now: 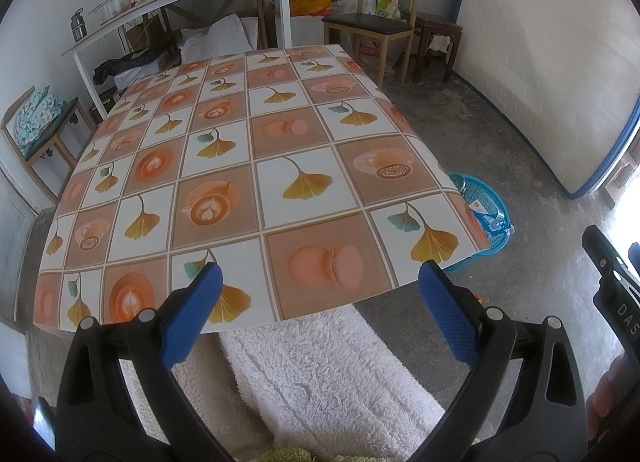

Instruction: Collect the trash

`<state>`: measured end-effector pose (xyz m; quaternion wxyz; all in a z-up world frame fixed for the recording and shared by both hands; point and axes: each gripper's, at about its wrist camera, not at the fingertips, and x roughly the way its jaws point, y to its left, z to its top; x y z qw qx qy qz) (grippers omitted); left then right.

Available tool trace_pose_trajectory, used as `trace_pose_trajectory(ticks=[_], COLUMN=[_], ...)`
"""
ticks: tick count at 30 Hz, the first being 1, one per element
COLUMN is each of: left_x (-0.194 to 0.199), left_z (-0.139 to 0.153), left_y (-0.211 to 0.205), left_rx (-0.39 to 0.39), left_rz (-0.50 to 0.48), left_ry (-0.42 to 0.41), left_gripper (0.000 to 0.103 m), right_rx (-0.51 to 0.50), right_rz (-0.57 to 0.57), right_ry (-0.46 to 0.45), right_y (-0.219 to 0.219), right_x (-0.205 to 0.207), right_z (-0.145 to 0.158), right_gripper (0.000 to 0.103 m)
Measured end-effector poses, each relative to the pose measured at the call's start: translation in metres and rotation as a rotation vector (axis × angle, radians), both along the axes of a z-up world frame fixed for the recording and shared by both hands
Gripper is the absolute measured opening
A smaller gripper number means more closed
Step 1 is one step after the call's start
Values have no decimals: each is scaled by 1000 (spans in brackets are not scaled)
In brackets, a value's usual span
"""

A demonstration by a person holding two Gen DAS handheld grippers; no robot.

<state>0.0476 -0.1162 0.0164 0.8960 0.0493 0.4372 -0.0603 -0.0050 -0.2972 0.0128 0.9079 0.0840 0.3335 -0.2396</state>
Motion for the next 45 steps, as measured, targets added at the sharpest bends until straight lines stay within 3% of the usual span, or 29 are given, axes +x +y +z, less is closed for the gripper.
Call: trace_pose_trajectory(ticks=[45], left_x=[3], left_z=[1], left_y=[8], left_rx=[-5], left_rz=[2], left_ry=[3], left_gripper=[95], right_rx=[5], right_rz=[0], right_ry=[0], right_y=[2], right_x=[0], right_z=[0], right_gripper=[97])
